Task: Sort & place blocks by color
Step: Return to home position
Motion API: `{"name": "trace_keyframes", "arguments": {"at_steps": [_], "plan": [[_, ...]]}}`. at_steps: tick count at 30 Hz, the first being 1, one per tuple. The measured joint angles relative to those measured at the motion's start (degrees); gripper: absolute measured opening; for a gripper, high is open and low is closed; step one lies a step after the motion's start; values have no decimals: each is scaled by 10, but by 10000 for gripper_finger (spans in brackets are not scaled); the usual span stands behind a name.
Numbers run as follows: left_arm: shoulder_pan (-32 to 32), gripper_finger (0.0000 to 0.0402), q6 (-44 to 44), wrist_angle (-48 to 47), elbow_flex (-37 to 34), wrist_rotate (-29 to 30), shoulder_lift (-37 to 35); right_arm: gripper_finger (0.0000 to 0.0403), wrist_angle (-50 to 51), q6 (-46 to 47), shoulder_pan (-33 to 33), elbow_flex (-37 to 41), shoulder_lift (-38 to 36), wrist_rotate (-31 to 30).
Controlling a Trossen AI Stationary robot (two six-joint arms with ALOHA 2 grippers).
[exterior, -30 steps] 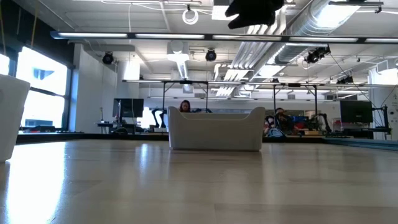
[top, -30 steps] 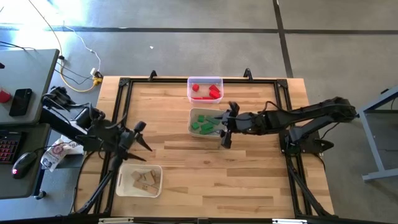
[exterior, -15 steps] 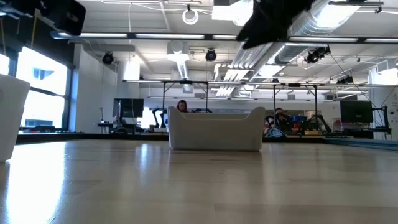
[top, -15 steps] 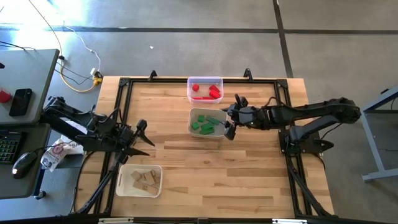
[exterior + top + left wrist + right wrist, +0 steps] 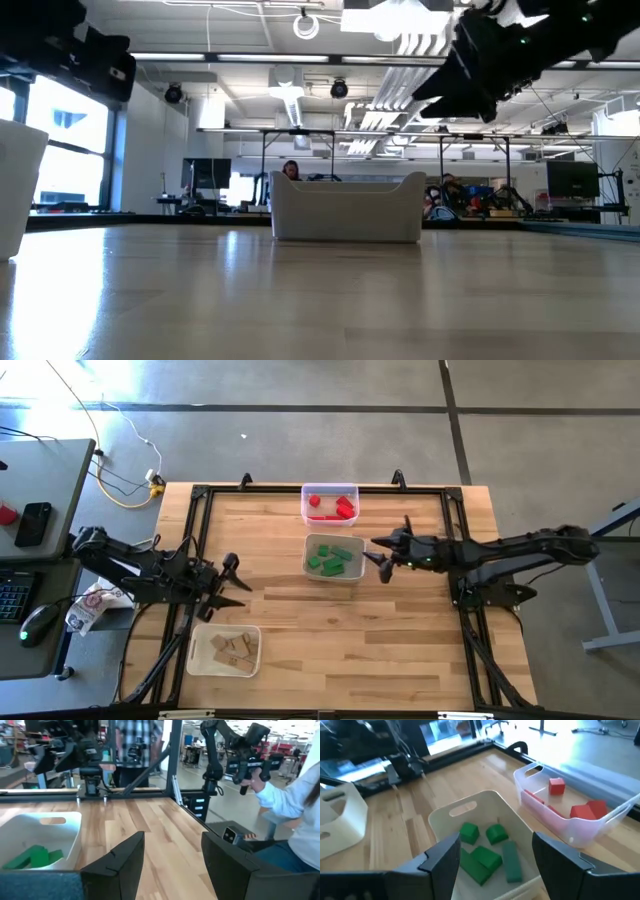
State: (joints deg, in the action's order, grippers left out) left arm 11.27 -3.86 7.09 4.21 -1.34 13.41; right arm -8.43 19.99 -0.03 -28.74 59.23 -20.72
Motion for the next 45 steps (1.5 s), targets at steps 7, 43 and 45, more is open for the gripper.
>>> {"name": "trace_keyframes", "arguments": {"at_steps": [7, 43, 45], "plan": [[-27, 184, -1, 15, -30, -25, -19, 232, -31, -8, 0, 79, -109, -4], [-137, 184, 66, -1, -35, -23, -20, 232, -16, -18, 0, 282, -428, -54], [-137, 184, 61, -1, -35, -23, -20, 232, -16, -19, 0, 282, -428, -53]]}}
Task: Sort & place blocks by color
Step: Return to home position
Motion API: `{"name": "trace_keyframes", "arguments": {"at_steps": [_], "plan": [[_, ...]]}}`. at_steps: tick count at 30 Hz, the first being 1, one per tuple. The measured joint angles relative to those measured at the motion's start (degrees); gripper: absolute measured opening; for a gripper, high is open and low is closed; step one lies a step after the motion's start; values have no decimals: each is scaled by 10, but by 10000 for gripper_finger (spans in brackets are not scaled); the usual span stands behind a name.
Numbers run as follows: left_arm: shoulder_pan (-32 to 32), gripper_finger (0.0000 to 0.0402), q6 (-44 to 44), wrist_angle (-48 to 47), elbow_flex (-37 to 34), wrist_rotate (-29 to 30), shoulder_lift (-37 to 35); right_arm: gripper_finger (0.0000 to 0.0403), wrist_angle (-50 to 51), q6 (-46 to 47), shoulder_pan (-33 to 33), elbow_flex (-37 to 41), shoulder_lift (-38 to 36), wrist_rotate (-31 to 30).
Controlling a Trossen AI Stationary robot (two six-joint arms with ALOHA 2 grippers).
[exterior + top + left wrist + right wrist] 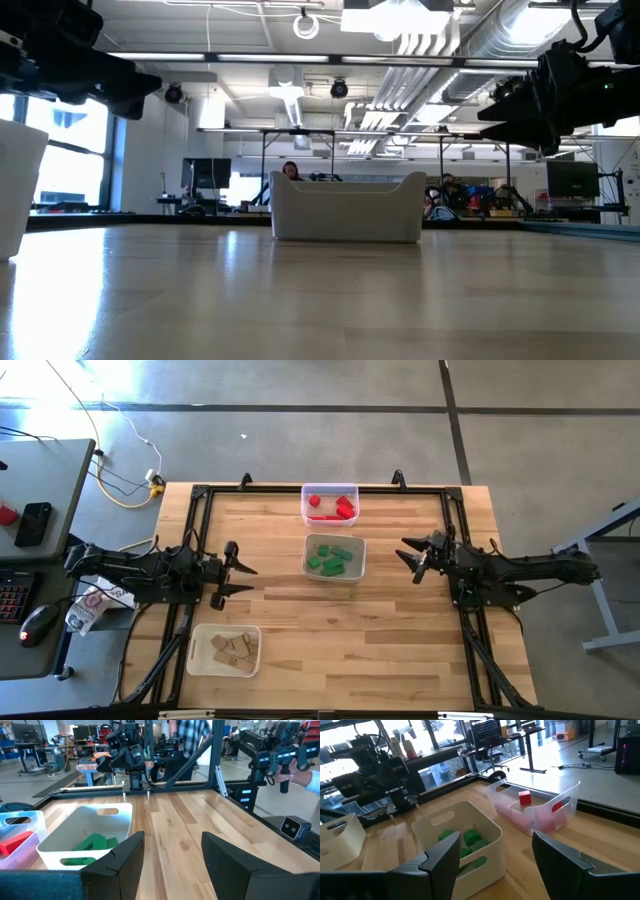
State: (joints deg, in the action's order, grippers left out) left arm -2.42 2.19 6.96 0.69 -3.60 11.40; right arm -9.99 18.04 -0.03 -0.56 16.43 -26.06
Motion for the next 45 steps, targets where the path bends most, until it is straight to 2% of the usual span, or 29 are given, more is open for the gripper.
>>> {"name": "trace_keyframes", "arguments": {"at_steps": [45], "plan": [[0, 184, -1, 0, 0, -9, 0, 232, 17, -20, 0, 1, 0, -3]]}}
